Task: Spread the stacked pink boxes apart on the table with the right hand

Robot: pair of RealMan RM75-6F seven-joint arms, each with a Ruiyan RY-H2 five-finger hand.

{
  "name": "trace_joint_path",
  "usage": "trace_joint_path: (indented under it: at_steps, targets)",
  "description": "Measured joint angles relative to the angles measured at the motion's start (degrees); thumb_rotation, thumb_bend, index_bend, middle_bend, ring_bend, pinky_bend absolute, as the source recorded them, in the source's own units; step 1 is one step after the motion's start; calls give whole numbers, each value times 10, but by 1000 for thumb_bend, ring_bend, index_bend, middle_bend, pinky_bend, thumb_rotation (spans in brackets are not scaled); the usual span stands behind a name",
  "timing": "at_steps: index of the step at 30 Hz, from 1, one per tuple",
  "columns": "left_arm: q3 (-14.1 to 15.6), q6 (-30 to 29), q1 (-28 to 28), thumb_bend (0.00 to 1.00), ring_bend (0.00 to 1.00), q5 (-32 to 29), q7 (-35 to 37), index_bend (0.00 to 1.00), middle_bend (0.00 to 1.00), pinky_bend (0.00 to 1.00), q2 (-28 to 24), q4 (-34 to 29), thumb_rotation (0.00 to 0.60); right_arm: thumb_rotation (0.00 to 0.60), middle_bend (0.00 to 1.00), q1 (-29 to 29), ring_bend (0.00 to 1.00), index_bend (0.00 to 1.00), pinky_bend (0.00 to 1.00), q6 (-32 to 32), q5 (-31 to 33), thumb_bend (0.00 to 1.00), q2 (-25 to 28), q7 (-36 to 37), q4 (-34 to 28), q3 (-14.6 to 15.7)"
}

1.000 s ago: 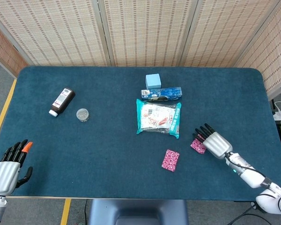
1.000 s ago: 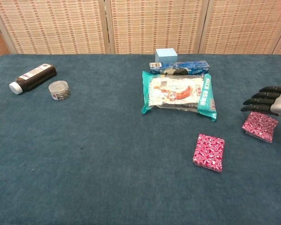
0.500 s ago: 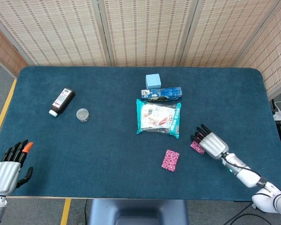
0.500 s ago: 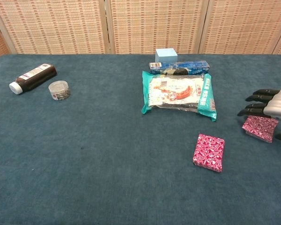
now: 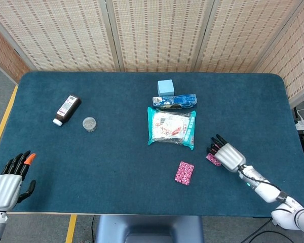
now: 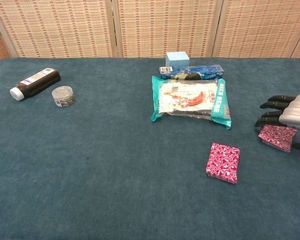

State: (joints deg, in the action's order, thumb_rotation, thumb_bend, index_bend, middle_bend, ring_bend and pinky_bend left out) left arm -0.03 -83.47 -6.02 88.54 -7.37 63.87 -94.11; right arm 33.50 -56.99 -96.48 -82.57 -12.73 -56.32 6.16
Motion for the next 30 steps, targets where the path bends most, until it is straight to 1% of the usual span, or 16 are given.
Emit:
trace_joint_path:
  at_steps: [3, 15, 21, 26, 30]
  targets:
    - [0, 0, 0, 458, 0, 0, 1, 0, 0, 128, 0, 0, 600, 600, 232, 0, 0, 234, 0, -1, 1, 268, -1, -3, -1, -1]
    - [0, -1, 0, 458, 0, 0, -1, 0, 0, 128, 0, 0, 600, 600, 263, -1, 23, 277, 0, 2, 9, 268, -4, -13, -3, -5]
    - [0, -1, 0, 457, 0, -1, -2, 0, 0, 128, -1, -1, 600, 600, 320, -1, 58, 360, 0, -2, 10, 268, -7, -16, -1, -7]
    - [1, -1, 1, 457, 0, 0, -2, 0, 0, 128, -1, -1, 600, 600, 342, -2, 81, 396, 0, 0, 13, 267, -11, -20, 3, -8]
    - [1, -2, 1, 456, 0, 1, 0, 0, 0, 128, -1, 0, 600, 600, 366, -2, 113, 451, 0, -4, 13, 268, -12, -20, 3, -9]
